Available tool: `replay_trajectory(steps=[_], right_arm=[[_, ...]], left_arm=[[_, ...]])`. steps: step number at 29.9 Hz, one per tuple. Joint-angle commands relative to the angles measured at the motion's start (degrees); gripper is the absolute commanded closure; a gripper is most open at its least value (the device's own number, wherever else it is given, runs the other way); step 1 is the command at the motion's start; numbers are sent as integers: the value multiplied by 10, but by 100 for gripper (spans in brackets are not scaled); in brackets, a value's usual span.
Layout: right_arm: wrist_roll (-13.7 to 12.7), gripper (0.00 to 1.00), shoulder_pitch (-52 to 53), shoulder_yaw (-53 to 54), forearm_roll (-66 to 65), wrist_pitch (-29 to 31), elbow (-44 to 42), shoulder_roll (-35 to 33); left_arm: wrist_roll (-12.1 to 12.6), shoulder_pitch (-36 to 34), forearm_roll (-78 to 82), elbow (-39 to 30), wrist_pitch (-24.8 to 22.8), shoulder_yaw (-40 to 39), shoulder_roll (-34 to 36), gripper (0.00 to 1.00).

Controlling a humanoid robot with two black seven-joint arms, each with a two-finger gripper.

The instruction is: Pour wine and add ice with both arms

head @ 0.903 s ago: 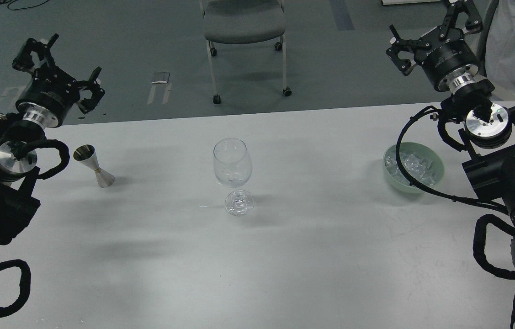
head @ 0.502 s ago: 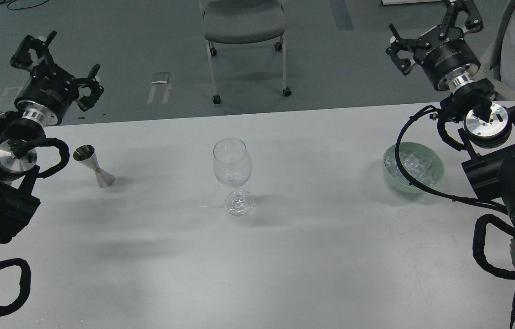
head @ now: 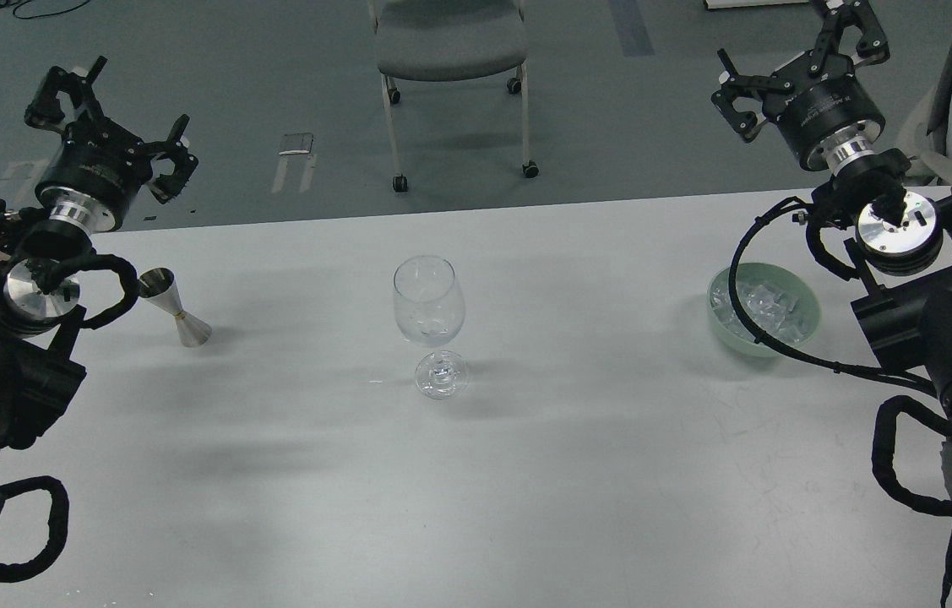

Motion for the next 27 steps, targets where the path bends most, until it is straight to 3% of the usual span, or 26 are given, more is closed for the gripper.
replay_trajectory(steps=[1, 27], right_arm=[[1, 0, 0, 0, -1, 0, 0, 0], [1, 0, -4, 0, -1, 5, 4, -5]], left_arm=[[-5, 1, 0, 0, 0, 1, 0, 2], [-4, 3, 0, -28, 0, 0, -4, 2]])
